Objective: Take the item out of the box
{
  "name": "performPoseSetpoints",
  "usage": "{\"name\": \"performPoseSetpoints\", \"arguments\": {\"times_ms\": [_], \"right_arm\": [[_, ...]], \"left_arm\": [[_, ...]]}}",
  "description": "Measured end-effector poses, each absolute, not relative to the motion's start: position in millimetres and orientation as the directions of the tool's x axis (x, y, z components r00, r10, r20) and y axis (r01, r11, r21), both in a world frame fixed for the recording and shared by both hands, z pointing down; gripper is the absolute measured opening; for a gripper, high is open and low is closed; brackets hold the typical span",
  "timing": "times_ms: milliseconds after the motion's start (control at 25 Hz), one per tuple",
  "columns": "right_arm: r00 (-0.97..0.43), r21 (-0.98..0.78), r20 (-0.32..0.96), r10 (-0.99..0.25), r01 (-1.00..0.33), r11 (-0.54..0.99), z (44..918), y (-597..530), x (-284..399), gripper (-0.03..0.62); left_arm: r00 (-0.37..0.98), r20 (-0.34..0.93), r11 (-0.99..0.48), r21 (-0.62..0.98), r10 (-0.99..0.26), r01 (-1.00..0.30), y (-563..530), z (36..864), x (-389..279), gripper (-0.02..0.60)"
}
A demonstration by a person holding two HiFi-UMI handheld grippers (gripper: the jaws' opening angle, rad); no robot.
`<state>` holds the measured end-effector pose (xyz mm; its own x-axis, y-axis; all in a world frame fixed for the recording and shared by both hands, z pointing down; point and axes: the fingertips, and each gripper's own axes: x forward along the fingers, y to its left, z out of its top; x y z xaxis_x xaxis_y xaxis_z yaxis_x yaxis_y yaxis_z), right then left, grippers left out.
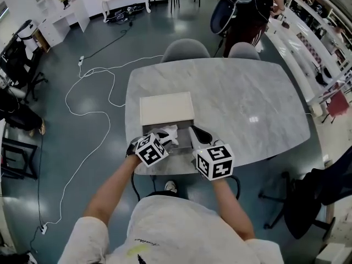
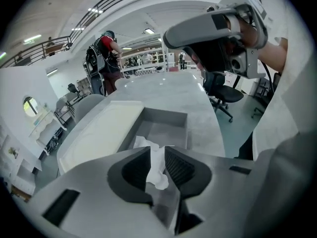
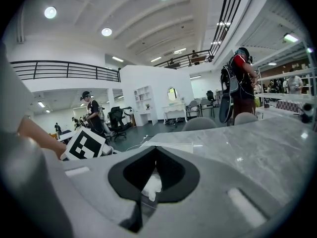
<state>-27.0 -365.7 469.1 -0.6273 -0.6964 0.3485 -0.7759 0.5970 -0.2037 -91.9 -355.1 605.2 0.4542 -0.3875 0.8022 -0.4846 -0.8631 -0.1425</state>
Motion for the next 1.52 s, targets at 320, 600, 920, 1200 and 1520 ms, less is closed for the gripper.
{"name": "performPoseSetpoints", "arguments": {"times_ms": [320,600,920,1200,1520], "right_arm": [[-0.590,-0.206,0.366,-0.720,-0.806,0.555,476,-379,-26,0.005],[-0.560,-0.206,0.382,-0.735,-0.827,0.523,483,-387,-25,0.005],[-0.527,-0.212,0.397,-0.751,-0.849,0.483,491,-392,-15,0.005],[-0.520,-0.221,0.399,-0.755,-0.854,0.471,495,-387,-10,0.005],[-0.523,-0.223,0.394,-0.756,-0.852,0.474,493,-371,1,0.005]], "left_arm": [[0.440,0.853,-0.925,-0.119,-0.281,-0.360,-358,627,-91,0.087],[0.414,0.888,-0.966,-0.105,-0.198,-0.237,-357,641,-89,0.106],[0.379,0.907,-0.980,-0.140,-0.185,-0.143,-357,654,-86,0.095],[0.376,0.908,-0.981,-0.143,-0.184,-0.134,-357,655,-84,0.035],[0.368,0.903,-0.966,-0.152,-0.223,-0.211,-356,652,-85,0.021]]}}
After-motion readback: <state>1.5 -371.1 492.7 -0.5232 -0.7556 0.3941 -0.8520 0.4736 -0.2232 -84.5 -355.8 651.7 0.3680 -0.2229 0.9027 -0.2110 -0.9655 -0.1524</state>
